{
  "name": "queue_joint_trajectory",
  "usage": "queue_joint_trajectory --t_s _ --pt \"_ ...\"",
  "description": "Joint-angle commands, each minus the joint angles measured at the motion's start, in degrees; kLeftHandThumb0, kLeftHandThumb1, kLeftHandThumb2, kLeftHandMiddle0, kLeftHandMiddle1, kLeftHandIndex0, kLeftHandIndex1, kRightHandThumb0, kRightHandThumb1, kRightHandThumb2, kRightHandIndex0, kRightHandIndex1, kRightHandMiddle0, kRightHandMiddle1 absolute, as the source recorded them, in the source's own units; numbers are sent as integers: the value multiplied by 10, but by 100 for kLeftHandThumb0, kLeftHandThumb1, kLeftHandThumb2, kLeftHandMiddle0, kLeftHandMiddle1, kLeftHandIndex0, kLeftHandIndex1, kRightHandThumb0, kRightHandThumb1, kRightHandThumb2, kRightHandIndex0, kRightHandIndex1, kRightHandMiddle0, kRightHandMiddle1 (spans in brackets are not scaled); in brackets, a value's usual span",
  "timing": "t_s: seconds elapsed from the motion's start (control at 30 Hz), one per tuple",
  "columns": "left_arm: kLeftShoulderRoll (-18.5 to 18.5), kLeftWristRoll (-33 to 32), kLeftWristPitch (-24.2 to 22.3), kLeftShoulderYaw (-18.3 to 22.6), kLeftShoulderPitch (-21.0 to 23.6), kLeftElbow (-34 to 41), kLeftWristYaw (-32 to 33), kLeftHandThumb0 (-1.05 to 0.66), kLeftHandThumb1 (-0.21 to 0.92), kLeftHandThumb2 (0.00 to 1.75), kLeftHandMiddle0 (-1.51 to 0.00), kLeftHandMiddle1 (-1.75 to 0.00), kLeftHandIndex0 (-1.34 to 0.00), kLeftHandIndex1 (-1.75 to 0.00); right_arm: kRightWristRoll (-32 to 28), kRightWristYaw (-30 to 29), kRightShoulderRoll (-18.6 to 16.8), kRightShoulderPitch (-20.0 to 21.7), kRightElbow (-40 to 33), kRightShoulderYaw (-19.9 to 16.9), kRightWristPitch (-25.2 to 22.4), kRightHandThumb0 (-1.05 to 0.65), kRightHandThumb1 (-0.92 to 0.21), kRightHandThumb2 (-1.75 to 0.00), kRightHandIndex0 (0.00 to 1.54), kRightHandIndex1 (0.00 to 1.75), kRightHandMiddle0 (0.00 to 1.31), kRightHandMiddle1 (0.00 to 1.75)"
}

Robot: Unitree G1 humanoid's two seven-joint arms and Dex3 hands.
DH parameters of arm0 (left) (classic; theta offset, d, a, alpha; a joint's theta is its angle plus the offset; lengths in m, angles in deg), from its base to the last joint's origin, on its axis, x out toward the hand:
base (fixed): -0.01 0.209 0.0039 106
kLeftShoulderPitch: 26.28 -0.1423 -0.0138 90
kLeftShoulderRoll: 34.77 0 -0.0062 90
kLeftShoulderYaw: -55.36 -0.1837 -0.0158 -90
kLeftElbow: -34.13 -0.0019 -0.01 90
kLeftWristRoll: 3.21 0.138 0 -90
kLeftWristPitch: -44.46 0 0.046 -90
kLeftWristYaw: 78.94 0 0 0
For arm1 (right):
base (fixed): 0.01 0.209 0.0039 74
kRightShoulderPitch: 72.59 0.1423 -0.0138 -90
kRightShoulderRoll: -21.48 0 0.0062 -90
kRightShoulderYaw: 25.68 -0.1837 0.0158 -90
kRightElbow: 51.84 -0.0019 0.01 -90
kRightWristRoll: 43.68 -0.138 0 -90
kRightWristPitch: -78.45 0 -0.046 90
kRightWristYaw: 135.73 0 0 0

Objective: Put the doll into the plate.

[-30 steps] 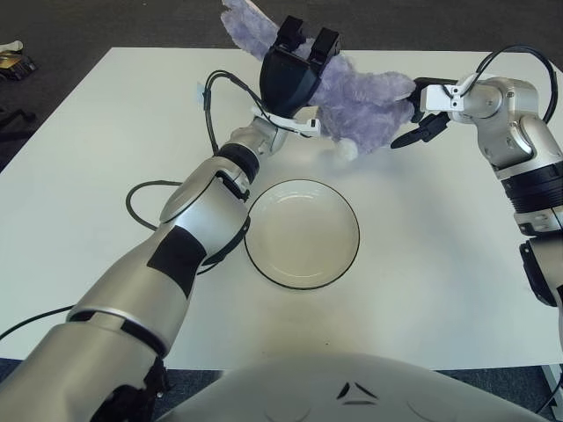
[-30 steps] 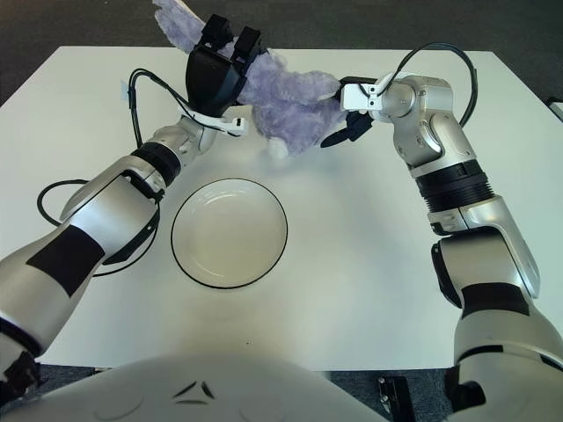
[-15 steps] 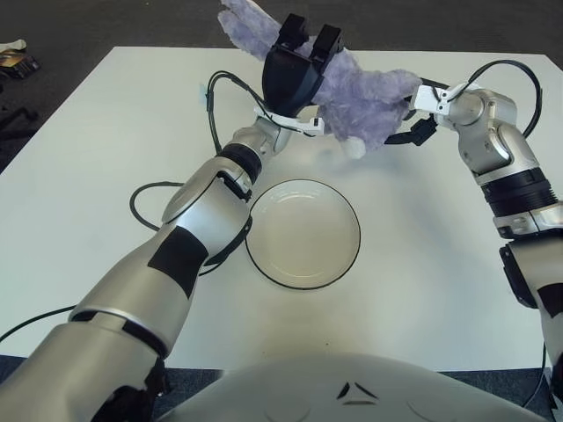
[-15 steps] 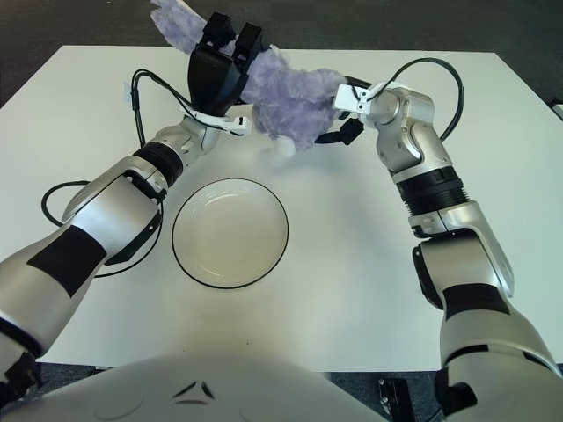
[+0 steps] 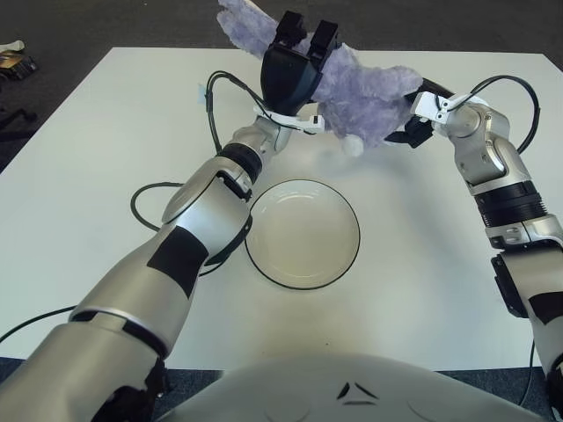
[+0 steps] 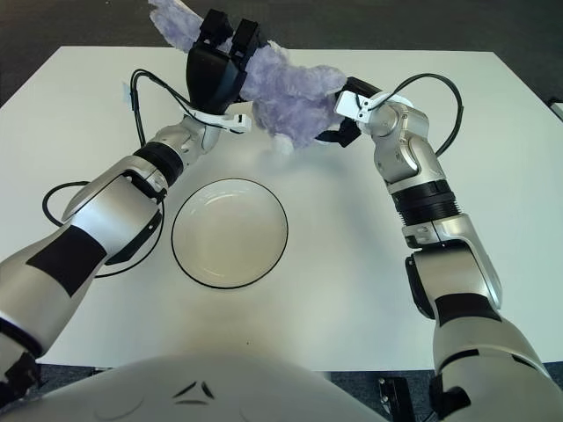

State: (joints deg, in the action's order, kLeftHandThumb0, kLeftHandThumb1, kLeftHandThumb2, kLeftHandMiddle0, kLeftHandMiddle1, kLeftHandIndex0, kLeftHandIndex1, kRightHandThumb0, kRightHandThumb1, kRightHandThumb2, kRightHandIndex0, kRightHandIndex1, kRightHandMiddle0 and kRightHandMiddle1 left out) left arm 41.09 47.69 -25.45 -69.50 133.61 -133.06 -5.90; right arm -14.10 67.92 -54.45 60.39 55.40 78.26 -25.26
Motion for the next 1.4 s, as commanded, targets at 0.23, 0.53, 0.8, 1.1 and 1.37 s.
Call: queue_joint_trajectory --t_s 0.23,0.53,0.8,1.1,1.37 --pt "-6 -19 13 16 26 9 2 46 32 131 -60 -175 -77 -175 14 -53 -16 -28 -37 -9 -24 56 -11 -156 78 174 86 175" --pt "-6 -52 33 35 24 17 -89 47 31 132 -61 -175 -77 -175 53 -93 -12 -50 -78 -2 -27 57 -10 -158 79 175 90 175" --pt "6 -72 30 46 22 31 -190 12 19 143 -67 -167 -63 -175 63 -131 -23 -77 -103 -12 -31 56 -11 -157 78 175 99 175" --pt "18 -92 23 58 19 65 -294 0 36 125 -56 -169 -39 -175 95 -231 -19 -109 -103 -2 35 55 -13 -154 76 175 102 175" --pt "28 -103 -18 67 11 134 -407 7 73 72 -42 -161 -14 -164 140 -260 -9 -126 -114 14 63 52 -19 -147 71 174 102 175"
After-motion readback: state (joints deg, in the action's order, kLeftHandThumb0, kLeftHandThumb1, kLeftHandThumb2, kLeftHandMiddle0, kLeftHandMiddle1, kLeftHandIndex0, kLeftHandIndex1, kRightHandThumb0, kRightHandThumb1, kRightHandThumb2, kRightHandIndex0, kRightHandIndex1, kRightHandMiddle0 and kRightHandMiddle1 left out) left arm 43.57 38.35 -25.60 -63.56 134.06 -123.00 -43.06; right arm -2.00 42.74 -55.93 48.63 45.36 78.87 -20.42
